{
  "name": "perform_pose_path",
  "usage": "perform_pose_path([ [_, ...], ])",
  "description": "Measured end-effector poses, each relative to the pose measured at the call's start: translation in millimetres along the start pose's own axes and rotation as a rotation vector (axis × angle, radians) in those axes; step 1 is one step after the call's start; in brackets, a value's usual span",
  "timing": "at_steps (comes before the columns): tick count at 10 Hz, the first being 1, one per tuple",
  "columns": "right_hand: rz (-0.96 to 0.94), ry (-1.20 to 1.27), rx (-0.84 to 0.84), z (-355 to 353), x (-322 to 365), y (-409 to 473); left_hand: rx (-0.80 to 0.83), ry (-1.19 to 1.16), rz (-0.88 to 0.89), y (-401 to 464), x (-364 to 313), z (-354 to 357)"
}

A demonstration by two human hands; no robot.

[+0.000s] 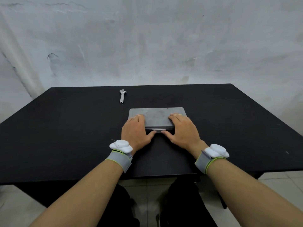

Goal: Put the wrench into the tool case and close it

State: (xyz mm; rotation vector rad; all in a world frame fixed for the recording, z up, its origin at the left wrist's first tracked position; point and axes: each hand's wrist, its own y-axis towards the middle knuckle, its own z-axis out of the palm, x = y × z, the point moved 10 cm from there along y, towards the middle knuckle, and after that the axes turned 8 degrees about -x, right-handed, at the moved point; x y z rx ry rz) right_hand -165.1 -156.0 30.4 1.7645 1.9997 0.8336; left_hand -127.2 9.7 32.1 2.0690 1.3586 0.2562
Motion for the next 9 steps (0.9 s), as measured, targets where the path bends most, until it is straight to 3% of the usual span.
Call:
perform_pose_path([
  [6, -0.018, -0.040, 0.025, 4.2, 1.6, 2.1, 0.024, 0.052, 0.042, 3.1, -5.4, -3.5],
  [8, 0.031, -0.055, 0.015, -13.5, 12.2, 22.0, 0.089, -0.224, -0.102, 21.5, -2.7, -17.4],
  [9, 0.318, 0.303, 0.026, -27.3, 1.3, 42.8, 0.115, -0.528, -0.258, 39.5, 1.2, -26.0],
])
